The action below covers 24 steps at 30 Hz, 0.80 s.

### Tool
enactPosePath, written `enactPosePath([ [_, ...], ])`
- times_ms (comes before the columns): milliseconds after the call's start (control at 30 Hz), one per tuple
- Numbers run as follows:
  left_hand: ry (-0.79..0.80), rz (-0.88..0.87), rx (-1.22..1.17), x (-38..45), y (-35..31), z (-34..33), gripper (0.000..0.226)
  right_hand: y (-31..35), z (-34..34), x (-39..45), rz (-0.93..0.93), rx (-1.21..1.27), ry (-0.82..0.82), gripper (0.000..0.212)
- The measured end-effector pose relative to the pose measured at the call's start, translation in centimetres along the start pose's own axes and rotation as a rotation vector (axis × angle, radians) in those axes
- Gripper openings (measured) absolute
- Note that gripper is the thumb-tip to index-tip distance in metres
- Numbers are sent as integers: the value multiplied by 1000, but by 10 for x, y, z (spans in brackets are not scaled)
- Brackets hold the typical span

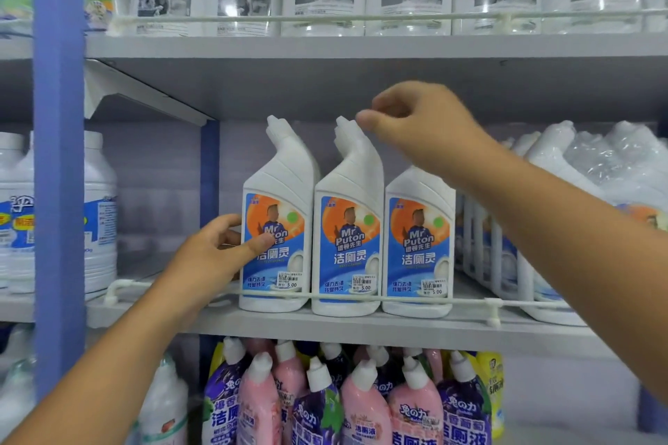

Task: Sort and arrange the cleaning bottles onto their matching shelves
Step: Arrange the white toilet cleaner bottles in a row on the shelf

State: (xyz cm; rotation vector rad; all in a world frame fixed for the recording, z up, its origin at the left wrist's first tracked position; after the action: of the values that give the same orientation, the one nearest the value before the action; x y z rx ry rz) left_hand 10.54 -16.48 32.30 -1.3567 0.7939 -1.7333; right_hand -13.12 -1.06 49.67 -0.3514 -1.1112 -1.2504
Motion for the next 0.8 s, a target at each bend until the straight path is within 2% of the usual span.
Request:
enactPosePath([
  [67, 22, 4, 3, 2, 1, 0, 55, 0, -30, 13, -73, -207, 186, 50],
  [167, 58, 18, -13, 5, 4, 0, 57, -11, -48, 22, -166, -283, 281, 45],
  [333, 74, 6, -51, 4, 3, -3, 43, -4, -50, 24, -146, -359, 228, 43],
  [433, 97, 21, -68, 5, 4, -2, 44, 2, -49, 23, -134, -421, 189, 39],
  [567, 115, 9, -117, 1, 0, -2, 32, 3, -44, 17, -85, -399, 152, 48],
  [633, 89, 5, -115, 1, 1, -1, 35, 2, -25, 2, 16, -292, 20, 42],
  [733, 39, -29, -90, 0, 2, 4, 48, -12, 32, -53, 170, 62, -401, 22],
  [767, 26, -44, -79, 0, 2, 4, 49, -32, 40, -70, 118, 131, -462, 22],
  [800, 16, -63, -76, -2, 1, 3, 47, -58, 37, -82, -3, 186, -438, 29],
])
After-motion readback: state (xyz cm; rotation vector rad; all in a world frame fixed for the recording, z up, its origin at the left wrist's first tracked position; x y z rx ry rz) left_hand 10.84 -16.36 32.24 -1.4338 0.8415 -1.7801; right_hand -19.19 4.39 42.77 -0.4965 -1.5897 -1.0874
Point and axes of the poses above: each hand's wrist, its own x-axis towards the middle knuckle, its own z-axis out of the back of the hand, y = z × x, the point moved 9 cm from there along x, towards the middle knuckle
